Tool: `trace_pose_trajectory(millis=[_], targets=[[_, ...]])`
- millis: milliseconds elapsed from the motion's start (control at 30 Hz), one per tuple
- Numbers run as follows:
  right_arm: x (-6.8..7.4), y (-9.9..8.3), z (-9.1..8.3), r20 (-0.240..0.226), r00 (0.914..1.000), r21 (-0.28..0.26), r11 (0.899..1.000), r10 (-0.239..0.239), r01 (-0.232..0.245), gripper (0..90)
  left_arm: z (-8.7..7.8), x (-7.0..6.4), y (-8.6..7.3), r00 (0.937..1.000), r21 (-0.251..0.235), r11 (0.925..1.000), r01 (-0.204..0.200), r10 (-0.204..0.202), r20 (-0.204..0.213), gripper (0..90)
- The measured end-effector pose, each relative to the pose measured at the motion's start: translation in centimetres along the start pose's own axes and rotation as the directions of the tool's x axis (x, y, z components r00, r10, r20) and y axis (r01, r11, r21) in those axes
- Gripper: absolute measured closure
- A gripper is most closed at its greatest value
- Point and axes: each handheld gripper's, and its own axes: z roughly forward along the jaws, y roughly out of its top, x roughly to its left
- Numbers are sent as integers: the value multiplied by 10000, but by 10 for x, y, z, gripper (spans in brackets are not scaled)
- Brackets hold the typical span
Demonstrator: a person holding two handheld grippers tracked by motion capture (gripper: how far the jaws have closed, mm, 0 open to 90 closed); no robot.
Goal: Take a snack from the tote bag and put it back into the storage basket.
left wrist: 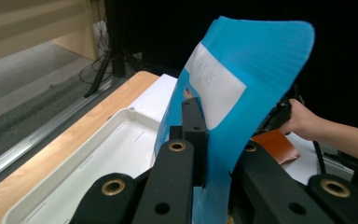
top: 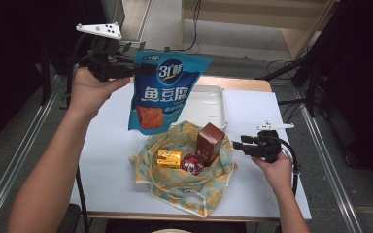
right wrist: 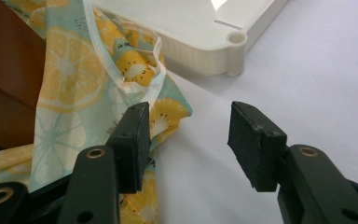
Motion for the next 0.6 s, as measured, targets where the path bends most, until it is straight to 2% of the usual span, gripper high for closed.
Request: trace_pose_trajectory(millis=[67,233,600], targets=[[0,0,0,-20,10000,-3,10000,19,-19,494,1,5,-2,9999,-13,10000,6,-6,-167,900],[1,-1,1,3,10000,103,9999,-22,22,494,11,22,-7,9994,68,9997,252,-250,-242,900],[3,-5,-2,81,9999,196,9998,-90,89,494,43,57,-20,9964,303,9970,712,-697,-479,900]])
